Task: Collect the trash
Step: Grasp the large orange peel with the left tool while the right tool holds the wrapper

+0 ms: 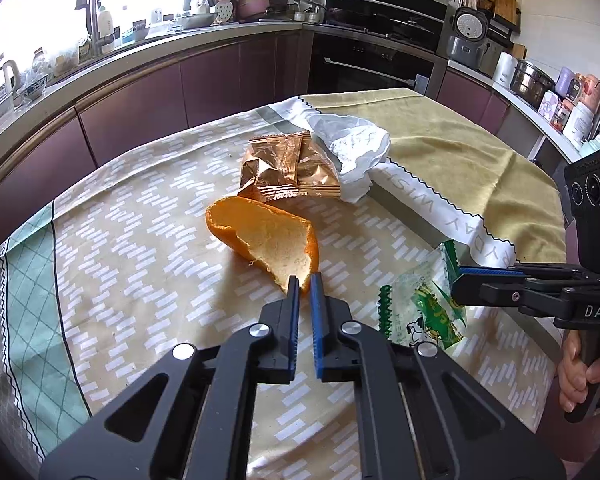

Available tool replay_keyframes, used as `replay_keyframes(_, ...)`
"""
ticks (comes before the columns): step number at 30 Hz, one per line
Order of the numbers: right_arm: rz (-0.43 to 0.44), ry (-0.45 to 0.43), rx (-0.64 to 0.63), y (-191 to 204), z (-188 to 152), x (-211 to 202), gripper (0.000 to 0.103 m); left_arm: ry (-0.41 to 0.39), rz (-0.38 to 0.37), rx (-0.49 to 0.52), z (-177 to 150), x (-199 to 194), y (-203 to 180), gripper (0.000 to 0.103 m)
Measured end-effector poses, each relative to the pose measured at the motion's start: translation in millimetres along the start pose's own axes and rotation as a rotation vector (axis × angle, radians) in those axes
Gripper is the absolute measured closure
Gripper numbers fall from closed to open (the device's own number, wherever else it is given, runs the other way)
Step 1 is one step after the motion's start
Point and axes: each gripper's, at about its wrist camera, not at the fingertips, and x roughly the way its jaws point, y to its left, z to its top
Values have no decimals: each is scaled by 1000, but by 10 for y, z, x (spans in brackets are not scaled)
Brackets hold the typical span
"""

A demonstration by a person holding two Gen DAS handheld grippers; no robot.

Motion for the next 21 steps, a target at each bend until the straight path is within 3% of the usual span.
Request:
replay_keyframes(17,37,-16,-13,19,25,-46,94,-112,-33,-79,-256,-820,398,99)
replay_keyframes(21,36,-9,-15,40,19,-6,94,-95,-50,-70,-385,-888,437,98)
